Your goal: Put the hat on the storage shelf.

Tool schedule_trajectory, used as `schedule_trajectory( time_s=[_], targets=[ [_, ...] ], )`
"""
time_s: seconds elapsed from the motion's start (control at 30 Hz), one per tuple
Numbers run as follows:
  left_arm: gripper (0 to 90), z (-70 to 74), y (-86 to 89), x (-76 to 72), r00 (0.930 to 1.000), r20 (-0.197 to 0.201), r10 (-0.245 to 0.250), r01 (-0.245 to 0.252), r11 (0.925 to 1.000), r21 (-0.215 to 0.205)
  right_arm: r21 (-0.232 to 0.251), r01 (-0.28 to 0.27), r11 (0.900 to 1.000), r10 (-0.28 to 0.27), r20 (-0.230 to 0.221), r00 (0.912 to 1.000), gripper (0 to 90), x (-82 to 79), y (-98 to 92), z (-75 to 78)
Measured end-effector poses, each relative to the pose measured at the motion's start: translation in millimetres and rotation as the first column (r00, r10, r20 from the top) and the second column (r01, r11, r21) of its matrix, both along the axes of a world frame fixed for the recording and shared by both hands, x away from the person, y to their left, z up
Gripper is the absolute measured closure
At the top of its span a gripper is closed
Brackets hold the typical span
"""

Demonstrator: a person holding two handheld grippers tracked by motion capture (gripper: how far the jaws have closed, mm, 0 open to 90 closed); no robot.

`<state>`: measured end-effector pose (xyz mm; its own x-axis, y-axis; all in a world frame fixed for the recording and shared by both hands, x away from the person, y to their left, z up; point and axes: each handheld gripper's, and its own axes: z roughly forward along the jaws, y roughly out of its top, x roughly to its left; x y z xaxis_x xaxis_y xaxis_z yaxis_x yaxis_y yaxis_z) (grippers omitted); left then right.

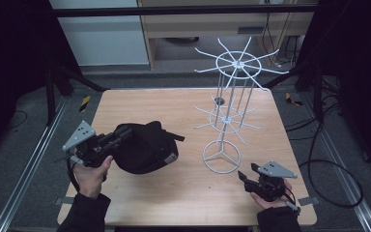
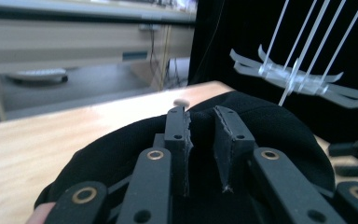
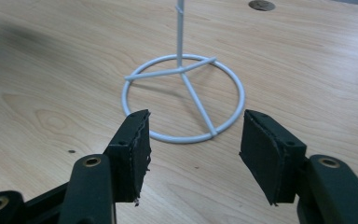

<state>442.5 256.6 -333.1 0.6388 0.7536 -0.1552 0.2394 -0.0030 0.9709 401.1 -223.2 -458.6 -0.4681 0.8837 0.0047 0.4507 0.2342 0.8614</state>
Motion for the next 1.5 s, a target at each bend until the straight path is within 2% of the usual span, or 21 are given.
schedule_trajectory(
  time_s=[0.27, 0.6, 0.7, 0.9, 1.13, 1.5],
  targets=[
    [74.9, 41.1, -5.1, -0.4, 0.9965, 0.082, 0.017, -0.010, 0.9965, -0.083, 0.008, 0.031, 0.999, -0.031, -0.003, 0.9995, 42.7, 1.1, -8.2, -2.5],
    [74.9, 81.0, -14.0, 5.1, 0.9921, 0.123, 0.024, -0.009, 0.9929, -0.119, 0.008, 0.042, 0.999, -0.042, -0.001, 0.9991, 42.8, 3.1, -10.0, -4.5],
    [74.9, 95.5, -16.2, 4.8, 0.9894, 0.143, 0.028, -0.009, 0.9916, -0.129, 0.007, 0.044, 0.999, -0.044, -0.004, 0.9990, 42.8, 3.4, -10.6, -5.0],
    [74.9, 124.0, -20.9, 4.1, 0.9811, 0.187, 0.050, -0.016, 0.9843, -0.176, 0.005, 0.040, 0.999, -0.040, -0.006, 0.9992, 42.8, 4.0, -9.9, -5.7],
    [74.9, 146.0, -34.3, 8.5, 0.9729, 0.216, 0.082, -0.040, 0.9804, -0.193, -0.003, 0.039, 0.999, -0.039, -0.001, 0.9992, 42.8, 5.1, -10.5, -6.2],
    [74.9, 175.5, -48.7, 29.1, 0.9592, 0.231, 0.163, -0.112, 0.9694, -0.218, 0.004, 0.036, 0.999, -0.036, -0.004, 0.9993, 42.7, 6.1, -10.2, -7.2]
  ],
)
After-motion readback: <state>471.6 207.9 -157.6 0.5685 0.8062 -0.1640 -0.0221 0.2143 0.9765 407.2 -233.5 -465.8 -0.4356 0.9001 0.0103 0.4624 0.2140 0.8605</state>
